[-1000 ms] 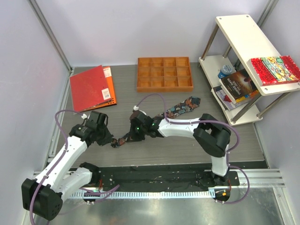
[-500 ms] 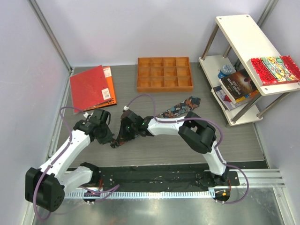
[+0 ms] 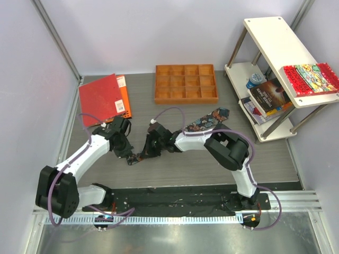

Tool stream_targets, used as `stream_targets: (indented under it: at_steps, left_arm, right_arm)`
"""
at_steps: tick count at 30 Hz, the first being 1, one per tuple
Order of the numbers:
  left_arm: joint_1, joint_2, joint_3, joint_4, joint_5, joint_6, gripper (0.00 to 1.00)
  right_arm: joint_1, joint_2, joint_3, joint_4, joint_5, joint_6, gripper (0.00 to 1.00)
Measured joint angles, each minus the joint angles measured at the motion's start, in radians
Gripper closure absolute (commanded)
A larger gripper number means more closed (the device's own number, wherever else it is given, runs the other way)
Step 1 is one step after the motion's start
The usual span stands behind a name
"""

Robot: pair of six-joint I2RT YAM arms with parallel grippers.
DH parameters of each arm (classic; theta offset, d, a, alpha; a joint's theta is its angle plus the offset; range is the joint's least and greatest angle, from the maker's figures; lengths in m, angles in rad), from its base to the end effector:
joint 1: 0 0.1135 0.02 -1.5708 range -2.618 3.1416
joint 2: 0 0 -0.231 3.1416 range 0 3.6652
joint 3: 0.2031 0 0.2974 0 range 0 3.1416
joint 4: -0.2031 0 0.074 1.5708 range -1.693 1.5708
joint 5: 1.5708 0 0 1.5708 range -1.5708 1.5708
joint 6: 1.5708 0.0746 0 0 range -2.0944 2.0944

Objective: Roll the ties
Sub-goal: Roll the tie at the center of the board.

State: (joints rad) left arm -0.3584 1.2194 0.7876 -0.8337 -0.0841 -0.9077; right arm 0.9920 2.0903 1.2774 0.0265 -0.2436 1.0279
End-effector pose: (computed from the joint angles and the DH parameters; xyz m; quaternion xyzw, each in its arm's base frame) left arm 0.2595 -0.0905 0.1215 -0.2740 0.9488 -0.0564 0.1471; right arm 0.2485 0.4132 0.0401 -0.0300 0.9179 0.3810 0.1067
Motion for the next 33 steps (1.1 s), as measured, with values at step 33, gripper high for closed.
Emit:
stream_targets:
  at_steps: [33]
  left_arm:
    - [-0.1,0.196,0.155,0.004,-0.032,0.002,1.0]
  right_arm:
    - [-0.074,-0.015,-0.067,0.086,-0.045,-0.029,0.99]
